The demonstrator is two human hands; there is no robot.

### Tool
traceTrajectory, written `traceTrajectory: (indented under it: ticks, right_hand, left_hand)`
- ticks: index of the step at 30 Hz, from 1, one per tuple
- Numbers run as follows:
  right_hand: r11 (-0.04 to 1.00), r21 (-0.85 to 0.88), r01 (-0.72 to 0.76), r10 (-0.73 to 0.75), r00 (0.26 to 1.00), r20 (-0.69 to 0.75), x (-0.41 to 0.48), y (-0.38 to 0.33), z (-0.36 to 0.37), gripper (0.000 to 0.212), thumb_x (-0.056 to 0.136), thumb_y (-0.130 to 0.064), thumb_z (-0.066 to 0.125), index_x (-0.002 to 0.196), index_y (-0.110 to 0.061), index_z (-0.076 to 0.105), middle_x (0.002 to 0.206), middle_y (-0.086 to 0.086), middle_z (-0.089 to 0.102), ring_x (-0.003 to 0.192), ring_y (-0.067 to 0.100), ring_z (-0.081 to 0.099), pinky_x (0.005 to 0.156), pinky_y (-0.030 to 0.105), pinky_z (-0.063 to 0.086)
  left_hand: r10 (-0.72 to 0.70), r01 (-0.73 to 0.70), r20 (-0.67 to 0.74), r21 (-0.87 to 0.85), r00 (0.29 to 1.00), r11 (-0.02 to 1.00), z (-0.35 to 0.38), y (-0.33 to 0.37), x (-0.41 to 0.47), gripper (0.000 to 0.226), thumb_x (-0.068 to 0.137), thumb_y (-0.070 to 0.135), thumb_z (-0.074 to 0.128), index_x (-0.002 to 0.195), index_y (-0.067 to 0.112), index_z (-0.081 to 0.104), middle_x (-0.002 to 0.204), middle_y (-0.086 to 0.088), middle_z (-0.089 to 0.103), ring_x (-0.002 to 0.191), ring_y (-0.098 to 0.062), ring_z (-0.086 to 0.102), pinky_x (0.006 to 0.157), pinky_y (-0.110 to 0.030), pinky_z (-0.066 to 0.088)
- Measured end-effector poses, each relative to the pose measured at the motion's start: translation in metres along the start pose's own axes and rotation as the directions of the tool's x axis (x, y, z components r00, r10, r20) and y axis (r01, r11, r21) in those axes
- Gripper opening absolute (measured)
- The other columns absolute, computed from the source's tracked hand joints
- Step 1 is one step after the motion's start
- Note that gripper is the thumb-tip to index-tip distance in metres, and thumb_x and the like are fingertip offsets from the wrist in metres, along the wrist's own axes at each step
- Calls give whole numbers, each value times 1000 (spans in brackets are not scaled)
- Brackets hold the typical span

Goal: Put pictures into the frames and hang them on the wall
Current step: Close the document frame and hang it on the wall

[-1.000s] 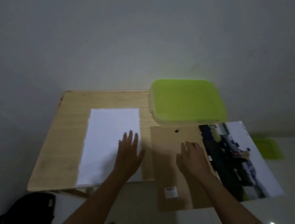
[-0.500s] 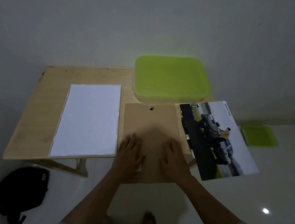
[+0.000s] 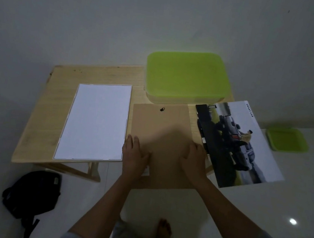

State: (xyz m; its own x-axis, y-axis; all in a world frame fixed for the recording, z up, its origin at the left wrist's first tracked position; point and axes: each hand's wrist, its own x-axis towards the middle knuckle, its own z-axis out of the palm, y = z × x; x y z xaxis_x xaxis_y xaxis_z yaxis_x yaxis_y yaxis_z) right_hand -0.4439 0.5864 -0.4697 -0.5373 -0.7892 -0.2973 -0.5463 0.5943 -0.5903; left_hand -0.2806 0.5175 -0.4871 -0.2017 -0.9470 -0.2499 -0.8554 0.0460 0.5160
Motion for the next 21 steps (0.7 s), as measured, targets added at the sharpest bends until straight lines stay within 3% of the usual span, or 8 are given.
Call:
traceTrajectory:
  ticks: [8,13,18,21]
  right_hand:
    - [931,313,-189,211,977,-36,-3,3,2,57,78,-7,53,134,-8,45,128,16,47,118,33,47,99,49,43]
    - [891,407,-203,273,954,-122,-16,3,-5,51,83,-7,52,134,-10,47,130,17,47,115,32,49,98,43,42]
    - [852,480,-209,345,914,-214,-39,0,-14,34,86,-6,50,119,-3,58,110,15,54,101,33,54,87,42,45]
    - [838,518,-174,348,900,-261,-57,-7,-12,32,86,0,48,116,5,58,102,18,57,98,33,53,82,36,43]
  left_hand:
    - [-97,88,-98,-94,990,992,-2,6,4,46,86,23,62,124,3,45,141,-13,35,124,-32,32,99,-40,38]
    - [-176,161,-59,-195,983,968,-6,10,3,32,82,22,63,105,4,51,121,-18,44,109,-36,42,89,-40,44]
    - [-143,128,-7,-407,990,904,-24,14,-9,56,82,22,64,133,10,44,119,-7,43,110,-24,44,92,-34,39]
    - [-87,84,15,-488,996,869,-38,5,-15,66,80,20,66,140,10,39,127,-12,49,117,-27,48,97,-37,40]
